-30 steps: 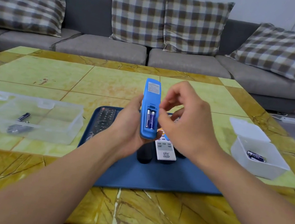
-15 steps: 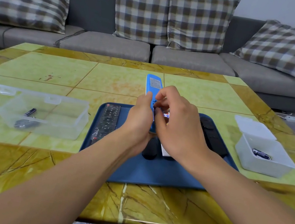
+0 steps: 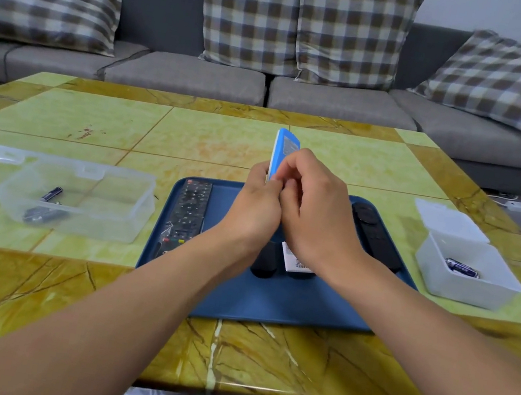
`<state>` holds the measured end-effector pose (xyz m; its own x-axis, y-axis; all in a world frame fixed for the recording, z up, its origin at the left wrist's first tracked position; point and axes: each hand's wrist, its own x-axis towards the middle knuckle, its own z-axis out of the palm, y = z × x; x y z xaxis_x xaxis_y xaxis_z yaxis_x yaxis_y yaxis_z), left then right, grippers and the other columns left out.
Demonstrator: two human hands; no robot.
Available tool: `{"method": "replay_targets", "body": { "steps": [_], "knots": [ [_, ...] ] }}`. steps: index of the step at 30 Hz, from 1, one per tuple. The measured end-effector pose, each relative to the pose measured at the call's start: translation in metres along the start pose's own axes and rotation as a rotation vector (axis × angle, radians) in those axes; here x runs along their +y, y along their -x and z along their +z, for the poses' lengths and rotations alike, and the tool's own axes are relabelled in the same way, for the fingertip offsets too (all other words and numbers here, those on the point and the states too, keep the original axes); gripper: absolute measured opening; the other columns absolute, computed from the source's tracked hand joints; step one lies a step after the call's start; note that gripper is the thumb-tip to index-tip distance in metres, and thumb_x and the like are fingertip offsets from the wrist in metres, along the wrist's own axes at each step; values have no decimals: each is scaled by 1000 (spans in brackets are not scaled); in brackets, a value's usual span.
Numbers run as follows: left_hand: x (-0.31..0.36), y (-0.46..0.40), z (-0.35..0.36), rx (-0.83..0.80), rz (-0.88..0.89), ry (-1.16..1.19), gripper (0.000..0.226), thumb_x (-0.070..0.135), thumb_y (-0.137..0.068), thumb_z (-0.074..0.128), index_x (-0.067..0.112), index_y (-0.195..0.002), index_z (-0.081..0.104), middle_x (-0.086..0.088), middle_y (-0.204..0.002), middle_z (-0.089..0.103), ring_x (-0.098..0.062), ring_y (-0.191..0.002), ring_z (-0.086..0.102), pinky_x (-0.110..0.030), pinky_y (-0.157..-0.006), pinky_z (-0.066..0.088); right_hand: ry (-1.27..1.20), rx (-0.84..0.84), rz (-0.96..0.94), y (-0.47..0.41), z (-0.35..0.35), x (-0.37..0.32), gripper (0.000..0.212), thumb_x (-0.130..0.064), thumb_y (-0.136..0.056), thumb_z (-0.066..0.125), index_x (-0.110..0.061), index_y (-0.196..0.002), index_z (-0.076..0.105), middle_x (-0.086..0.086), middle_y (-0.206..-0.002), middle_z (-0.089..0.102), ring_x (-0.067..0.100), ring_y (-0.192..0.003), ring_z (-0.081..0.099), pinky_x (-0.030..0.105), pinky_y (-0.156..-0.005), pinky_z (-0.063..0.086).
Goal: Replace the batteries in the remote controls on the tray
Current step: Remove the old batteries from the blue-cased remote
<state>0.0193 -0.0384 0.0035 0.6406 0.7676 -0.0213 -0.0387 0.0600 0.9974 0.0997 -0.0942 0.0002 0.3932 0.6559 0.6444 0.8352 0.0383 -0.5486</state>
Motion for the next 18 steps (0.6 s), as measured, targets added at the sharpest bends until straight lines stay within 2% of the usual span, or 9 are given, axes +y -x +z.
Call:
{"method": "replay_targets", "body": {
  "steps": [2, 5, 8, 9, 11, 13, 15, 17, 18],
  "knots": [
    [0, 1, 2, -29, -70, 129, 22, 18, -106, 36, 13, -120, 53, -3, -95, 69, -18, -85, 69, -33, -63, 57, -40, -19, 24, -1, -1, 3, 15, 0, -87, 50, -12, -89, 58, 1, -81, 62, 18, -75, 57, 40, -69, 48],
    [2, -1, 2, -24, -155, 269, 24, 18, -109, 33, 10, -120, 52, -9, -100, 68, -19, -80, 68, -28, -54, 54, -135, -26, 80, -2, -5, 6, 12, -2, -87, 58, -13, -91, 60, 7, -75, 56, 22, -68, 55, 38, -64, 50],
    [2, -5, -2, -25, -205, 347, 31, 22, -110, 29, 10, -130, 49, -16, -121, 67, -27, -98, 70, -35, -61, 59, -221, -33, 147, -2, -7, 7, 12, -6, -88, 67, -14, -94, 62, 5, -75, 54, 14, -62, 54, 22, -58, 47],
    [2, -6, -2, -26, -214, 363, 33, 23, -110, 29, 11, -132, 49, -17, -125, 66, -30, -104, 69, -39, -66, 59, -275, -18, 194, -2, -7, 7, 14, -6, -86, 71, -15, -95, 63, 2, -76, 54, 11, -63, 55, 21, -58, 49],
    [3, -8, -3, -6, -218, 348, 33, 25, -110, 29, 13, -134, 48, -14, -123, 65, -28, -97, 67, -36, -63, 57, -480, 50, 392, -5, -8, 5, 21, -4, -82, 76, -16, -94, 63, 3, -80, 59, 13, -67, 60, 29, -59, 56],
    [3, -9, -3, 20, -219, 325, 33, 26, -110, 31, 13, -133, 50, -12, -111, 62, -21, -82, 62, -29, -52, 54, -843, 144, 717, -11, -11, 4, 25, 2, -82, 75, -13, -96, 60, 8, -80, 64, 19, -64, 63, 31, -59, 57],
    [5, -9, -4, 21, -222, 314, 34, 28, -110, 32, 11, -131, 52, -10, -105, 63, -16, -72, 62, -27, -51, 53, -1208, 185, 980, -18, -19, 9, 25, 5, -87, 68, -9, -103, 57, 11, -79, 66, 19, -65, 63, 31, -67, 60],
    [6, -10, -7, 4, -223, 330, 37, 31, -109, 35, 9, -130, 56, -9, -105, 67, -14, -65, 63, -26, -51, 52, -1448, 175, 1099, -22, -29, 16, 22, 9, -92, 56, -5, -109, 56, 16, -87, 66, 20, -72, 63, 31, -74, 60],
    [7, -10, -8, -17, -221, 346, 38, 33, -108, 37, 7, -128, 58, -10, -105, 70, -14, -63, 63, -25, -50, 51, -1503, 158, 1138, -23, -33, 18, 25, 12, -94, 47, -2, -112, 56, 18, -92, 65, 19, -72, 61, 28, -71, 59]
  ]
}}
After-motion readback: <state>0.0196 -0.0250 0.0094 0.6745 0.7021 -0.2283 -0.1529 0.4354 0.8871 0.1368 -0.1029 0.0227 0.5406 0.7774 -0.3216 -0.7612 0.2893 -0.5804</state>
